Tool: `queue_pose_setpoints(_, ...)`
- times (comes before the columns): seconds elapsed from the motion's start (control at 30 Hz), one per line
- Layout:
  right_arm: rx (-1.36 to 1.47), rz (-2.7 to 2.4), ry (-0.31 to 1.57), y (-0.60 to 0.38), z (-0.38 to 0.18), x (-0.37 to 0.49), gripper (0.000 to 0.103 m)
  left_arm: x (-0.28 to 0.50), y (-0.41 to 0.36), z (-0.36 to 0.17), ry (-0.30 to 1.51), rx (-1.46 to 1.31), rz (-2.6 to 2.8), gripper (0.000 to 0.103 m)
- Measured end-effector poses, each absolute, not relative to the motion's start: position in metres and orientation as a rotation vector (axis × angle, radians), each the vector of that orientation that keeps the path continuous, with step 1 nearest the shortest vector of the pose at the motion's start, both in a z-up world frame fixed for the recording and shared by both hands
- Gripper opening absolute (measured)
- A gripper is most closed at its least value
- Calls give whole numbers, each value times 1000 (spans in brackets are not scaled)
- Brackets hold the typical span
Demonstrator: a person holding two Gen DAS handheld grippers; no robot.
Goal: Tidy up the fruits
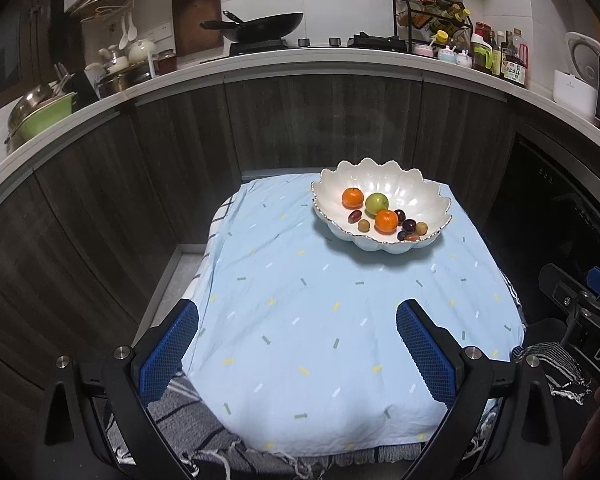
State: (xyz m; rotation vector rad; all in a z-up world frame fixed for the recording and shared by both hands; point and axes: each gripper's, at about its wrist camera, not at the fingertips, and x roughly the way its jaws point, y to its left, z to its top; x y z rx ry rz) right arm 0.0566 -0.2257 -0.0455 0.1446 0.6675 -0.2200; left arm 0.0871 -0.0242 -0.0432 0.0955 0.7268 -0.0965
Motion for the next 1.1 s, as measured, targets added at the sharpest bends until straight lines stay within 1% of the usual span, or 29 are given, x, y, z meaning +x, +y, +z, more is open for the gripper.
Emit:
queue_pose_setpoints(0.23, 159, -238, 698, -227, -51, 45, 81, 75, -18, -41, 706, 72, -72, 103)
queue_pose_setpoints(0.47, 176, -262, 681, -230, -49, 35, 81, 64, -18, -36, 671, 65, -68, 103)
queue_pose_setpoints(1.1, 171, -271, 653, -230, -44, 30, 81, 60, -18, -33, 666, 62, -60, 103)
